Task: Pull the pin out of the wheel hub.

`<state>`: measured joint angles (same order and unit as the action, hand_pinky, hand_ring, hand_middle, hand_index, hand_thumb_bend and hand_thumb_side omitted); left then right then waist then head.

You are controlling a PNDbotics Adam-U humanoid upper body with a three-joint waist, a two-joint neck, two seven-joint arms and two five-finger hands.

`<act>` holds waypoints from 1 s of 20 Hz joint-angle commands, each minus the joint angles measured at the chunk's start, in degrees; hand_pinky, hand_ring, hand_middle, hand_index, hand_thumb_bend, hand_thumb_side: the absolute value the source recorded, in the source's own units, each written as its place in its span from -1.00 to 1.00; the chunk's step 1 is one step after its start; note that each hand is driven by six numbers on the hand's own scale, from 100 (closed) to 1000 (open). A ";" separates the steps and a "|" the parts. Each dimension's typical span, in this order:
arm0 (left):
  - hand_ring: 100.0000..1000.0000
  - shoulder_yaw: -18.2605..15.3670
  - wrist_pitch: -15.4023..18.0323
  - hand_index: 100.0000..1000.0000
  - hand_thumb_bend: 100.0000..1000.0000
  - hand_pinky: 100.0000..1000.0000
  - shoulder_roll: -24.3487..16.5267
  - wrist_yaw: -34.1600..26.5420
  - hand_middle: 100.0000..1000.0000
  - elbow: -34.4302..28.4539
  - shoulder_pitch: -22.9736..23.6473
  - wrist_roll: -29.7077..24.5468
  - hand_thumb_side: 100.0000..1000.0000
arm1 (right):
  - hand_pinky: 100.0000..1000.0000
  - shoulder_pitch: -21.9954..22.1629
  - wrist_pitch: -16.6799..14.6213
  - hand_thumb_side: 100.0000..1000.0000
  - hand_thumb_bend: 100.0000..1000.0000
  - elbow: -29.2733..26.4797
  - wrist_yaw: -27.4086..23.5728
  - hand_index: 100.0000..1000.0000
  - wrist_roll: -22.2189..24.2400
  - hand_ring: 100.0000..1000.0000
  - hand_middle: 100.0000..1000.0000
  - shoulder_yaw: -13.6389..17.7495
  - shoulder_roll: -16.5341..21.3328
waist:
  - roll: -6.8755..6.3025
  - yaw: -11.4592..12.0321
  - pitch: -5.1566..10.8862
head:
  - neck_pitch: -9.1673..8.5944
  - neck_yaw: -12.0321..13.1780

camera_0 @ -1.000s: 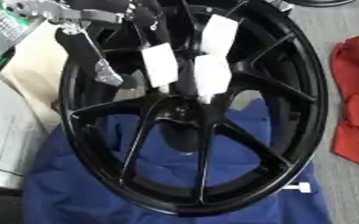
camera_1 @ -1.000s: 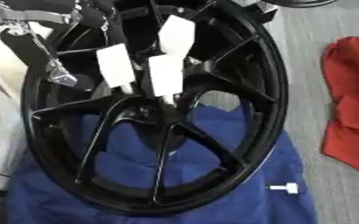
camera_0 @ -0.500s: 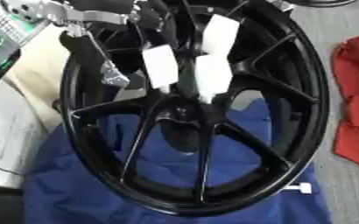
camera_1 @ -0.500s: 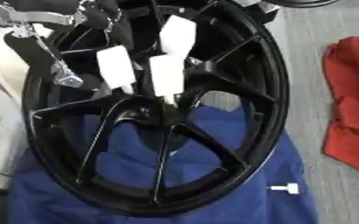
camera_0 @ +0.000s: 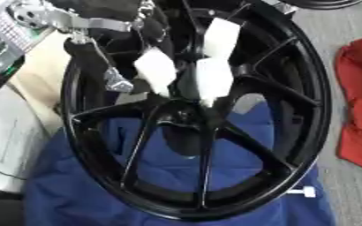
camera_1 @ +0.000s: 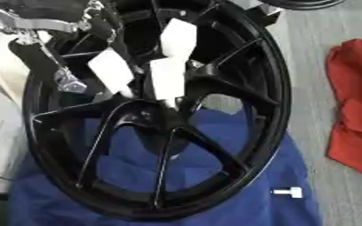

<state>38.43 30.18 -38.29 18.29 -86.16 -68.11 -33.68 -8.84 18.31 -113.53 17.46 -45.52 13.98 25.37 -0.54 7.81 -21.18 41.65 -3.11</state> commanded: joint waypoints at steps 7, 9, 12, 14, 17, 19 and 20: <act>-0.03 -3.34 13.35 -0.09 -0.89 0.38 -0.77 -5.45 -0.40 -2.20 -1.58 -18.29 -0.61 | 0.43 -0.24 6.43 -0.18 -1.00 -1.06 -0.36 0.52 -6.45 0.33 0.46 0.77 0.76 | 0.01 -0.10 1.42 | -0.58 0.23; -0.07 -4.18 11.85 -0.14 -0.96 0.36 -0.92 -7.09 -0.45 -2.81 -1.68 -18.29 -0.64 | 0.43 -0.23 6.42 -0.18 -1.00 -1.06 -0.35 0.52 -6.45 0.33 0.46 0.77 0.76 | 0.01 -0.05 1.48 | -0.58 0.20; -0.12 -6.10 9.35 -0.19 -1.00 0.31 -1.37 -10.24 -0.51 -4.17 -1.89 -18.29 -0.67 | 0.44 -0.14 6.44 -0.18 -1.00 -1.06 -0.30 0.52 -6.45 0.33 0.46 0.82 0.74 | 0.06 -0.01 1.63 | -0.57 0.18; -0.12 -7.30 7.85 -0.20 -1.00 0.30 -1.78 -12.20 -0.52 -5.35 -2.02 -18.29 -0.69 | 0.44 -0.07 6.47 -0.18 -1.00 -1.06 -0.27 0.52 -6.45 0.33 0.46 0.83 0.74 | 0.09 0.04 1.72 | -0.55 0.20; -0.14 -8.96 5.82 -0.20 -1.00 0.28 -2.39 -14.85 -0.53 -6.99 -2.15 -18.13 -0.71 | 0.44 -0.04 6.48 -0.18 -1.00 -1.06 -0.22 0.52 -6.45 0.33 0.46 0.82 0.76 | 0.16 0.12 1.85 | -0.59 0.22; -0.15 -10.13 4.34 -0.20 -1.00 0.28 -2.94 -16.81 -0.54 -8.05 -2.08 -17.66 -0.73 | 0.44 0.08 6.56 -0.18 -1.00 -1.06 -0.19 0.52 -6.45 0.33 0.46 0.79 0.78 | 0.25 0.17 1.97 | -0.55 0.21; -0.15 -10.82 3.53 -0.20 -1.00 0.28 -3.31 -17.85 -0.54 -8.57 -2.04 -17.36 -0.73 | 0.44 0.15 6.62 -0.18 -1.00 -1.06 -0.15 0.52 -6.45 0.33 0.46 0.81 0.80 | 0.29 0.23 2.03 | -0.50 0.19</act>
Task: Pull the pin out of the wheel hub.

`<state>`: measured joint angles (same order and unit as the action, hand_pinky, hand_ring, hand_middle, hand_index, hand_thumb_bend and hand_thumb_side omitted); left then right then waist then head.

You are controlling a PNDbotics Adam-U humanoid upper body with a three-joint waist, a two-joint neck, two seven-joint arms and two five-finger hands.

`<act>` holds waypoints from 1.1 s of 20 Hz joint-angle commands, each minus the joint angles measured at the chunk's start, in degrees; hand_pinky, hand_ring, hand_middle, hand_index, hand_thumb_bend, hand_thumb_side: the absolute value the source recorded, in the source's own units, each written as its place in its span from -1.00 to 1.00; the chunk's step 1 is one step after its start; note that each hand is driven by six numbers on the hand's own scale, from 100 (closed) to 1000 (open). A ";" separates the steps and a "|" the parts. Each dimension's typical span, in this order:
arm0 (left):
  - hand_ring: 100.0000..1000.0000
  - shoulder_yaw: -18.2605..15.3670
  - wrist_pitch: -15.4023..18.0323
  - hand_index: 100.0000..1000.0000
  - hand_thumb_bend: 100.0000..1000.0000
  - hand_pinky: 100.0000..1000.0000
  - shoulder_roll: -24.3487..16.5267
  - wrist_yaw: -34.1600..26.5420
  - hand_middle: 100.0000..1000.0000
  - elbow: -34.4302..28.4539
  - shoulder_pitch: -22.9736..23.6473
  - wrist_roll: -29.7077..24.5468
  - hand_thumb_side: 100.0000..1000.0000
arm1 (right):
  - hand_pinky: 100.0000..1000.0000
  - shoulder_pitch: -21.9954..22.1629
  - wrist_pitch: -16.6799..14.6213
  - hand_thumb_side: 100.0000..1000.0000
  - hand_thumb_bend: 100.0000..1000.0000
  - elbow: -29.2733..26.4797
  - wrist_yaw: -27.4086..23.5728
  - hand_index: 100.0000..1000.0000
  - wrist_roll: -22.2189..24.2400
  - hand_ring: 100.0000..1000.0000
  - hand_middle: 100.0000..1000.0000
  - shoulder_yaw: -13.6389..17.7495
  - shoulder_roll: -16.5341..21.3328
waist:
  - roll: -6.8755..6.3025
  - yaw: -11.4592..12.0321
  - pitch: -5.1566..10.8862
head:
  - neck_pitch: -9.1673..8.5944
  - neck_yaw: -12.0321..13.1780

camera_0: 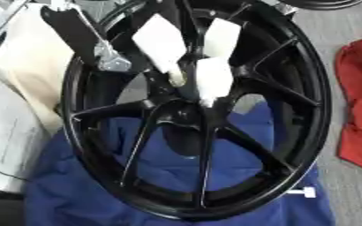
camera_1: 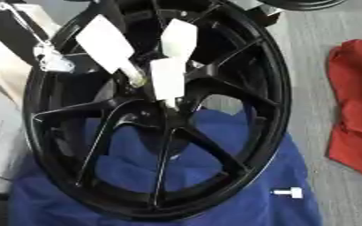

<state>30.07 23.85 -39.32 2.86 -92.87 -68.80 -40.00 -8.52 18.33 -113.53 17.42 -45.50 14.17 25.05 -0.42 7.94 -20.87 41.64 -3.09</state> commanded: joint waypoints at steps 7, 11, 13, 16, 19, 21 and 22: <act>-0.17 -10.41 4.91 -0.20 -1.00 0.28 -8.07 -8.47 -0.55 -4.60 1.42 -6.62 -0.80 | 0.44 0.39 7.02 -0.18 -1.00 -1.06 0.34 0.52 -6.47 0.33 0.46 1.02 1.31 | 0.48 1.09 2.11 | 0.29 -0.36; -0.18 -17.96 2.45 -0.20 -1.00 0.29 -13.91 -11.43 -0.57 -3.82 7.02 -1.17 -0.83 | 0.44 0.65 7.37 -0.18 -1.00 -1.06 0.93 0.52 -6.47 0.33 0.46 1.87 1.45 | 0.64 1.98 2.18 | 0.67 -1.06; -0.18 -21.58 1.52 -0.20 -1.00 0.29 -16.85 -12.15 -0.57 -2.54 10.62 1.38 -0.82 | 0.44 0.73 7.55 -0.18 -1.00 -1.06 1.30 0.52 -6.47 0.33 0.46 2.24 1.54 | 0.73 2.43 2.23 | 0.79 -1.34; -0.18 -26.27 0.64 -0.19 -1.00 0.30 -20.17 -12.44 -0.58 0.68 15.93 4.69 -0.73 | 0.44 0.76 7.77 -0.18 -1.00 -1.06 1.71 0.52 -6.47 0.33 0.46 2.58 1.60 | 0.89 2.96 2.32 | 0.87 -1.55; -0.18 -31.20 0.21 -0.17 -1.00 0.30 -22.74 -11.61 -0.57 5.31 22.13 7.91 -0.58 | 0.44 0.85 8.01 -0.18 -1.00 -1.06 2.12 0.52 -6.47 0.33 0.45 2.98 1.59 | 1.13 3.37 2.41 | 0.91 -1.74; -0.18 -34.36 0.13 -0.16 -1.00 0.31 -23.93 -10.89 -0.57 8.56 26.92 10.32 -0.50 | 0.44 0.93 8.21 -0.18 -1.00 -1.06 2.50 0.52 -6.47 0.33 0.45 3.53 1.51 | 1.30 3.62 2.41 | 0.87 -1.95; -0.17 -35.71 0.22 -0.16 -1.00 0.31 -24.33 -10.41 -0.56 10.11 29.46 11.56 -0.51 | 0.44 0.95 8.31 -0.18 -1.00 -1.06 2.69 0.52 -6.47 0.33 0.45 3.86 1.44 | 1.39 3.75 2.39 | 0.84 -2.14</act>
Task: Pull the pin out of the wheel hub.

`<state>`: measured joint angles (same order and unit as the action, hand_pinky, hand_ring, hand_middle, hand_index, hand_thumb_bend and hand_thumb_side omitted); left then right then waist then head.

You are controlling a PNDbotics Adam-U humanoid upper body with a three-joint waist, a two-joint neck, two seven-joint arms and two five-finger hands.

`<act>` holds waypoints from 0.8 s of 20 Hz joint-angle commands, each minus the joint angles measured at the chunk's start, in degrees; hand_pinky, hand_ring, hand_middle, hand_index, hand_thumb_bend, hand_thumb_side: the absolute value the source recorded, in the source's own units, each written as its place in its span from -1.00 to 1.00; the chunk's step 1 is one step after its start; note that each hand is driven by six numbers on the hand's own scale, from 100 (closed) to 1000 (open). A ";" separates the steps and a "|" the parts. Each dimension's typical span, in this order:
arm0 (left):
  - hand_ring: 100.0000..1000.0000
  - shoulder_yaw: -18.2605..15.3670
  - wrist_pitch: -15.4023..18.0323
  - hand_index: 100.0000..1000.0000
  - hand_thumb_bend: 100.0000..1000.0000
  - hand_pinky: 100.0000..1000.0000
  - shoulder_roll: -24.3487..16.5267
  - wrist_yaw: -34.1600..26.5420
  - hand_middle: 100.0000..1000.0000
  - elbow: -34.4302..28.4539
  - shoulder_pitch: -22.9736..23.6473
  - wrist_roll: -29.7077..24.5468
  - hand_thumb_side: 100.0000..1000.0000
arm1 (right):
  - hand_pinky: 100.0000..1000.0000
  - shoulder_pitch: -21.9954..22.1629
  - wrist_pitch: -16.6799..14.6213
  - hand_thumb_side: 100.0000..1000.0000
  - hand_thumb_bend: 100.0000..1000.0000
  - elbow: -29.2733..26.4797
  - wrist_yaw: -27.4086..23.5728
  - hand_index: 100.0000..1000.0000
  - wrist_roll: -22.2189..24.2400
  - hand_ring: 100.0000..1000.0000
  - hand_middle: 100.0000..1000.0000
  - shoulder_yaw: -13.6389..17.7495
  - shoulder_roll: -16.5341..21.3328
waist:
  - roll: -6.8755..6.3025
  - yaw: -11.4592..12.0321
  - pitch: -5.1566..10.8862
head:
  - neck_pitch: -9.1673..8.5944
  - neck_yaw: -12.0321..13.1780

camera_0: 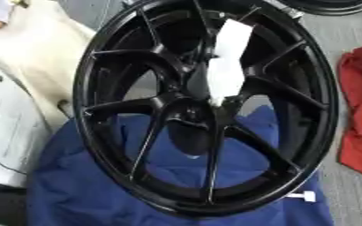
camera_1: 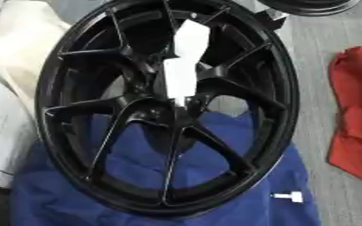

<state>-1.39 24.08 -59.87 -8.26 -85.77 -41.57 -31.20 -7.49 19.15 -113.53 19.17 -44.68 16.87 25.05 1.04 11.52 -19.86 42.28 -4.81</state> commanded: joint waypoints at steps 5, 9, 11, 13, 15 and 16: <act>-0.08 -7.53 1.36 0.03 -1.00 0.39 -2.52 3.37 -0.40 6.77 11.42 6.67 -0.55 | 0.44 -0.42 7.75 -0.18 -1.00 -1.06 1.84 0.52 -7.29 0.33 0.45 2.21 1.24 | 0.41 0.59 1.34 | -0.23 -1.08; 0.40 -7.93 2.34 0.64 -1.00 0.69 -0.80 5.56 0.18 7.23 14.33 7.12 -0.61 | 0.44 -0.54 7.87 -0.18 -1.00 -1.06 1.96 0.52 -7.29 0.33 0.45 2.18 1.12 | 0.75 0.50 1.37 | -0.70 -1.19; 0.68 -7.48 2.69 0.92 -1.00 0.91 -0.55 6.91 0.58 7.37 15.16 4.37 0.10 | 0.44 -0.51 7.92 -0.18 -1.00 -1.06 1.90 0.51 -7.29 0.33 0.45 2.19 1.03 | 0.82 0.42 1.34 | -0.83 -1.21; 0.73 -7.43 2.55 0.98 -1.00 0.95 -0.47 8.22 0.64 7.46 15.30 0.89 0.76 | 0.44 -0.56 7.89 -0.18 -1.00 -1.06 1.89 0.51 -7.29 0.33 0.45 2.24 1.02 | 0.81 0.42 1.29 | -0.86 -1.13; 0.73 -7.86 1.61 0.94 -1.00 0.93 -0.58 9.79 0.64 7.43 14.96 -0.38 0.82 | 0.44 -0.62 7.80 -0.18 -1.00 -1.06 1.88 0.51 -7.29 0.33 0.45 2.19 1.03 | 0.72 0.49 1.29 | -0.76 -1.07; 0.73 -7.99 1.11 0.94 -1.00 0.92 -0.60 10.73 0.64 7.23 14.79 -0.26 0.77 | 0.44 -0.64 7.74 -0.18 -1.00 -1.06 1.86 0.51 -7.29 0.33 0.45 2.16 1.02 | 0.67 0.51 1.29 | -0.72 -1.06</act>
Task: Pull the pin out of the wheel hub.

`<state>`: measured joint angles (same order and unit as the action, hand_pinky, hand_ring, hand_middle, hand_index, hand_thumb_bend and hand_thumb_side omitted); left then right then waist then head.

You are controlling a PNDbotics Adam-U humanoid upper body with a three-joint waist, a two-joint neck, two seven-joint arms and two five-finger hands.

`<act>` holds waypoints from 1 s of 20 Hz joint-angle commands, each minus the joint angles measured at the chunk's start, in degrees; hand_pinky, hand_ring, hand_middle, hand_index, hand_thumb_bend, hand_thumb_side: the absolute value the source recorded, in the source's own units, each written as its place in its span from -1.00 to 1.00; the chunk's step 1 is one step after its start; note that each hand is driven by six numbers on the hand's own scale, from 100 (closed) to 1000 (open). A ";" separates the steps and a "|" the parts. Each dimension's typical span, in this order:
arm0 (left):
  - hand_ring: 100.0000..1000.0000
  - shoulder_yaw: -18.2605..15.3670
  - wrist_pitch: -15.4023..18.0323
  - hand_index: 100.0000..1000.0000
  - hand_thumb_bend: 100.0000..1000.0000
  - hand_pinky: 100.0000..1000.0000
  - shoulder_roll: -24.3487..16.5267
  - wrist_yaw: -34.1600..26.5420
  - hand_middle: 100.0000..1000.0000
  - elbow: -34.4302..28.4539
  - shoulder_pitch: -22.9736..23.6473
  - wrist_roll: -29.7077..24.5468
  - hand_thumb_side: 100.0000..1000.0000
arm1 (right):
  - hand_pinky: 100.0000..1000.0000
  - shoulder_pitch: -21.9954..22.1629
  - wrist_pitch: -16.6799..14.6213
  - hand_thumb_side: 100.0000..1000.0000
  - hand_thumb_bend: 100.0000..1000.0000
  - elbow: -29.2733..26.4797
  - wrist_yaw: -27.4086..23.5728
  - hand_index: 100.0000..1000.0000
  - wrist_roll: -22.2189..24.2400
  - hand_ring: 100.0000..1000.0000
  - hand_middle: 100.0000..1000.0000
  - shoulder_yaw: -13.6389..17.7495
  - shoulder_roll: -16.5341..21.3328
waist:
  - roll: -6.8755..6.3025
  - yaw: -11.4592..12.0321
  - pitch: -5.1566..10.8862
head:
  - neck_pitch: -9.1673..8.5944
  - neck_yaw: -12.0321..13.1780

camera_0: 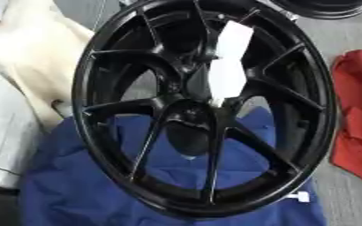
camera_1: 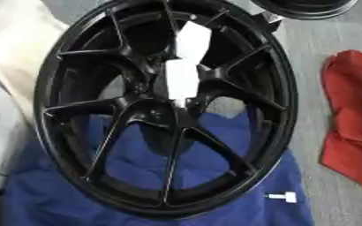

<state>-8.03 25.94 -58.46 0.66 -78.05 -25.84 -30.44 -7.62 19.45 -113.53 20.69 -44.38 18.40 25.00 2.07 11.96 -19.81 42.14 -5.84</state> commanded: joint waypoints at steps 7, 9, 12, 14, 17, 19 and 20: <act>0.33 -1.49 -5.93 0.62 -1.00 0.64 -0.95 -2.49 0.18 -4.88 -1.83 10.01 -0.28 | 0.44 -0.43 7.33 -0.18 -1.00 -1.06 0.27 0.51 -7.59 0.32 0.45 0.54 1.10 | -0.45 -0.10 1.37 | -0.60 -0.07; 0.23 -0.92 -7.49 0.57 -1.00 0.60 -0.49 -7.91 0.10 -8.71 -1.94 14.11 -0.05 | 0.43 -0.42 7.28 -0.18 -1.00 -1.06 0.22 0.51 -7.59 0.32 0.45 0.44 1.06 | -0.38 -0.19 1.37 | -0.69 -0.14; 0.23 1.05 -7.98 0.57 -1.00 0.59 0.00 -15.67 0.10 -19.42 -0.94 17.98 0.09 | 0.44 -0.54 7.25 -0.18 -1.00 -1.06 0.18 0.51 -7.59 0.33 0.45 0.30 1.17 | -0.23 -0.22 1.33 | -0.75 -0.11; 0.23 2.40 -8.77 0.58 -1.00 0.60 0.33 -19.46 0.10 -26.28 -0.43 20.32 0.21 | 0.44 -0.75 7.22 -0.18 -1.00 -1.06 0.16 0.51 -7.59 0.33 0.45 0.05 1.29 | -0.14 -0.30 1.32 | -0.87 0.00; 0.22 4.36 -11.30 0.60 -1.00 0.60 1.01 -24.15 0.10 -34.34 0.20 23.61 0.27 | 0.44 -1.08 7.19 -0.18 -1.00 -1.06 0.10 0.51 -7.59 0.33 0.45 -0.40 1.47 | 0.00 -0.56 1.27 | -1.08 0.12; 0.23 5.54 -11.21 0.61 -1.00 0.60 1.43 -25.61 0.11 -36.01 -0.11 23.88 0.27 | 0.43 -1.19 7.18 -0.18 -1.00 -1.06 0.02 0.51 -7.59 0.33 0.45 -0.60 1.52 | 0.11 -0.77 1.21 | -1.17 0.19; 0.24 6.11 -10.76 0.62 -1.00 0.61 1.63 -25.92 0.12 -36.28 -0.28 23.48 0.27 | 0.43 -1.25 7.19 -0.18 -1.00 -1.06 -0.01 0.51 -7.59 0.33 0.45 -0.67 1.54 | 0.16 -0.83 1.17 | -1.15 0.29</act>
<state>-2.03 15.13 -55.74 -24.09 -112.53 -25.42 -7.42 -8.54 19.37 -113.53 20.69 -44.46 17.59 25.00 2.30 11.22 -19.78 41.65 -5.69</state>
